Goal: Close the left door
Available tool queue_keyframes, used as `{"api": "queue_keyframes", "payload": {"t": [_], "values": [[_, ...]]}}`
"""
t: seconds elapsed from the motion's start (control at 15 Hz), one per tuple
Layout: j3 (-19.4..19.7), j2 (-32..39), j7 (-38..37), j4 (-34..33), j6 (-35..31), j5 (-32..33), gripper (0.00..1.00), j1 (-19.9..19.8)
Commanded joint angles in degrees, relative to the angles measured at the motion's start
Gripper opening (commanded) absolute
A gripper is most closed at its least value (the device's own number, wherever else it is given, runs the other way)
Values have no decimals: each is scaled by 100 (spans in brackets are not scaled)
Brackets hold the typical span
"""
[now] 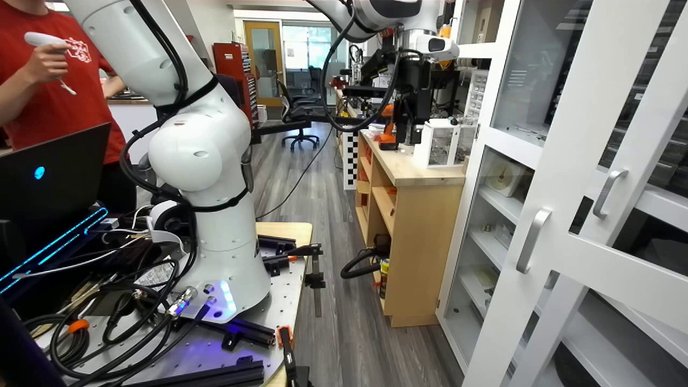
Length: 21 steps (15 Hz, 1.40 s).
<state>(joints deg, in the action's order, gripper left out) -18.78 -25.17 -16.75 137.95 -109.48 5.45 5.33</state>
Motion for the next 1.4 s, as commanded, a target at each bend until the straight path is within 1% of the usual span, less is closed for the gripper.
{"api": "queue_keyframes", "payload": {"t": [0.0, 0.53, 0.93, 1.2, 1.27, 1.33], "values": [[239, -251, -10, 138, -45, 39, 100, 131], [570, -694, 202, 308, -48, -45, 100, 109], [954, -1051, 468, 518, -117, -64, 100, 3], [1261, -1187, 733, 669, -350, -70, 100, -72], [1278, -1376, 750, 765, -344, -143, 100, -26], [1327, -1409, 791, 820, -435, -176, 100, -31]]}}
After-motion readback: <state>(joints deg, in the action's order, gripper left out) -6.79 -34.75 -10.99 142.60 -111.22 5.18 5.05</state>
